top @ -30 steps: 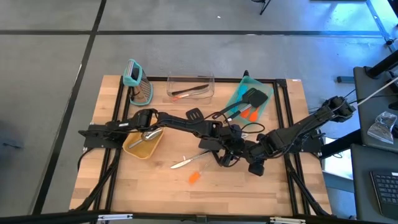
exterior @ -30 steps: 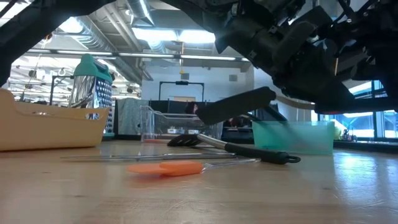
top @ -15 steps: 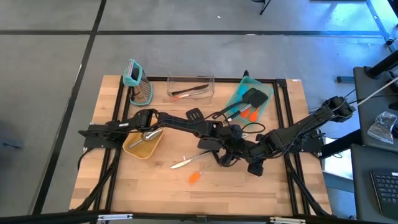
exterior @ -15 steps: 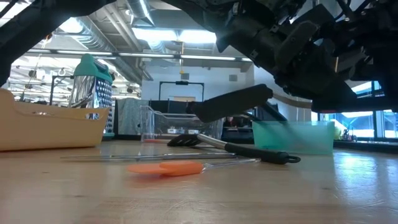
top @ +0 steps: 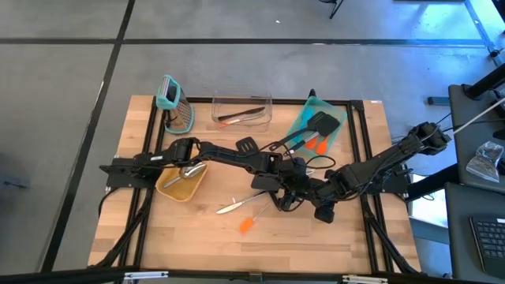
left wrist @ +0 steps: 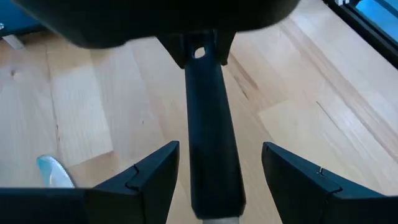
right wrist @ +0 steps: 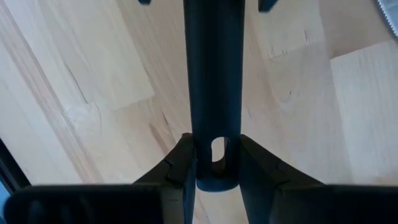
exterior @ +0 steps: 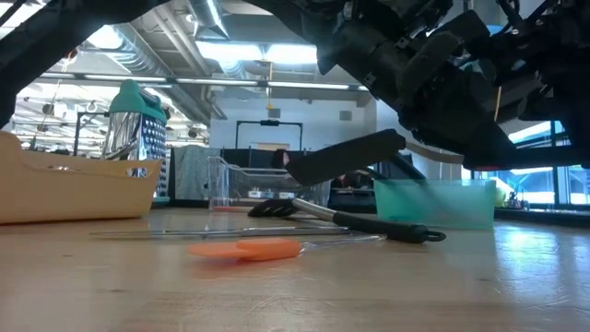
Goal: Pick & Place Kitchen Items
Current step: Put the black spatula into the green bin
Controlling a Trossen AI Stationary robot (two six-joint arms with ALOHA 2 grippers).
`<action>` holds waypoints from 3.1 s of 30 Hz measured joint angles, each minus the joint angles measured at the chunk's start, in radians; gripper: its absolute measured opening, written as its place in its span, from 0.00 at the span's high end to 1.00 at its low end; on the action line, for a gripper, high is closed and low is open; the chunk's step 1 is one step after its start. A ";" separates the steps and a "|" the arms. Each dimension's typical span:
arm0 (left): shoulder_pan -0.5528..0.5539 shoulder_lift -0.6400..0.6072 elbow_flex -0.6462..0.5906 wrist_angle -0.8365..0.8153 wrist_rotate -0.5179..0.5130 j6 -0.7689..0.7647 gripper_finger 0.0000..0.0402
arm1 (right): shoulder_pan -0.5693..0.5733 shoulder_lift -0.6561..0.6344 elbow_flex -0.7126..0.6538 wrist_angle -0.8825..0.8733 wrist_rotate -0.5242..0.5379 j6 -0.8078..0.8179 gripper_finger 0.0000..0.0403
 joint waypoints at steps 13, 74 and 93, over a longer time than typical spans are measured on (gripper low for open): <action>-0.006 0.013 -0.029 -0.225 -0.049 0.047 0.44 | 0.001 -0.014 0.023 0.019 0.029 0.004 0.79; -0.130 -0.521 -0.481 -0.006 -0.847 -0.274 0.93 | 0.393 -0.031 0.642 -0.354 0.971 -0.149 0.54; -0.077 -0.695 -1.121 1.602 -1.170 0.115 0.93 | 0.313 -0.020 0.459 -0.224 1.576 0.207 0.54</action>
